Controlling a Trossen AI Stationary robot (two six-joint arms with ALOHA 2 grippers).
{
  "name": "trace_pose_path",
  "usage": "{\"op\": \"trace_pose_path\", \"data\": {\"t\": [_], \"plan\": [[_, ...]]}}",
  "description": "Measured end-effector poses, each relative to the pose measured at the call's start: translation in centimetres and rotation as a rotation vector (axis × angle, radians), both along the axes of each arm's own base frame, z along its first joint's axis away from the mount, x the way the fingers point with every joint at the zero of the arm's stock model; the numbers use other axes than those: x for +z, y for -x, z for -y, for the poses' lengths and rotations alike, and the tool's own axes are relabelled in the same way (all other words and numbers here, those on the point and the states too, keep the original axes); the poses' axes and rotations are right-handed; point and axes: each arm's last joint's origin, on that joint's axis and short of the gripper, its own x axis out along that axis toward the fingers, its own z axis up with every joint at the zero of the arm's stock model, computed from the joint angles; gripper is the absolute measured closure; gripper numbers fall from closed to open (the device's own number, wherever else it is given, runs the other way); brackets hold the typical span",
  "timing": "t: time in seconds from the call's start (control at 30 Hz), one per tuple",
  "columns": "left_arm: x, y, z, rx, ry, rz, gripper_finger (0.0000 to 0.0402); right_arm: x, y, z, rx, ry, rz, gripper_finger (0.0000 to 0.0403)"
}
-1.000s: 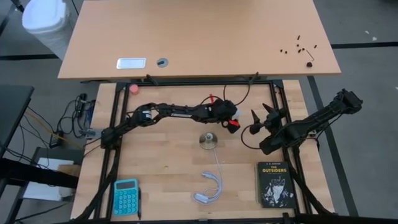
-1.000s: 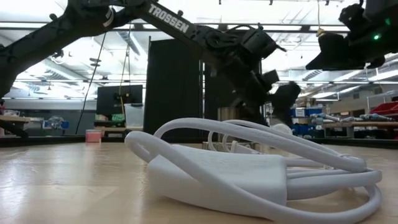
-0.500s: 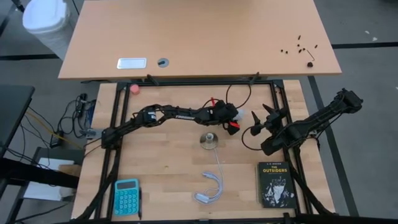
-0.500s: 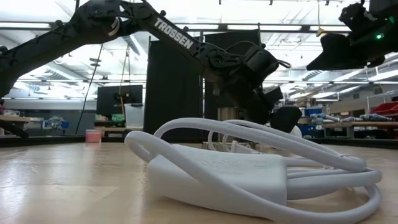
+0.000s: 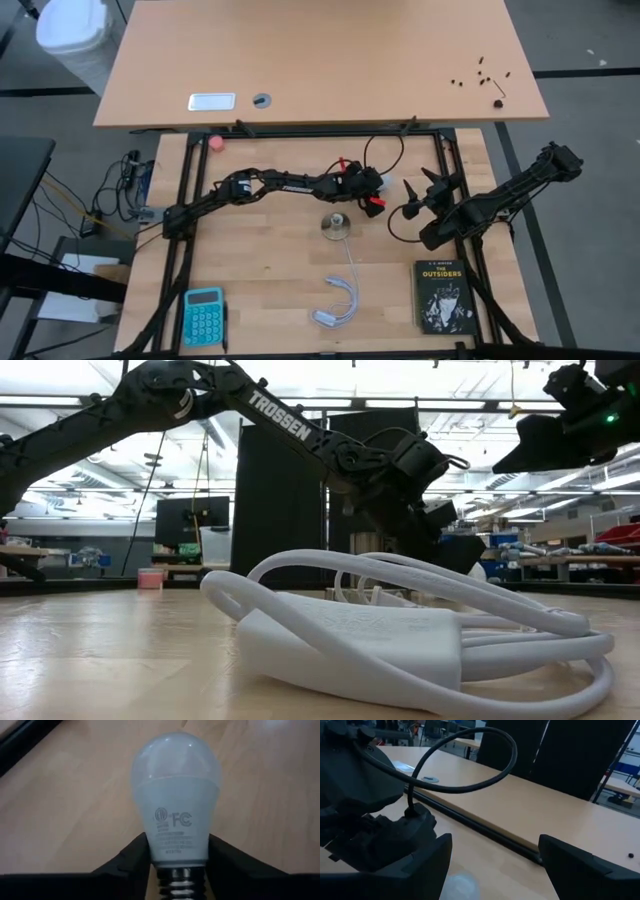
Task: Screw lightbulb
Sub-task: Insert the white lightbulb into the silver lamp
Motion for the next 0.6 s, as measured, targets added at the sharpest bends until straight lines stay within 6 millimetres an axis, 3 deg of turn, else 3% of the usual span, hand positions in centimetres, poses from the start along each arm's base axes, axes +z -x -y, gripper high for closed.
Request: {"op": "trace_pose_path", "data": {"t": [0.1, 0.3, 0.6], "plan": [[0.0, 0.0, 0.0, 0.01, 0.012, 0.011, 0.0262, 0.0, 0.0, 0.0, 0.005, -0.001, -0.013, 0.0093], [1.5, -0.5, -0.1, 0.014, 0.0, 0.039, 0.0258, 0.1, 0.0, 0.0, 0.016, 0.006, -0.051, 0.0093], [10.3, -1.8, 0.4, -0.024, -0.171, 0.068, 0.0254, 5.0, 0.3, -0.5, 0.072, 0.032, 0.015, 0.0093]]}}
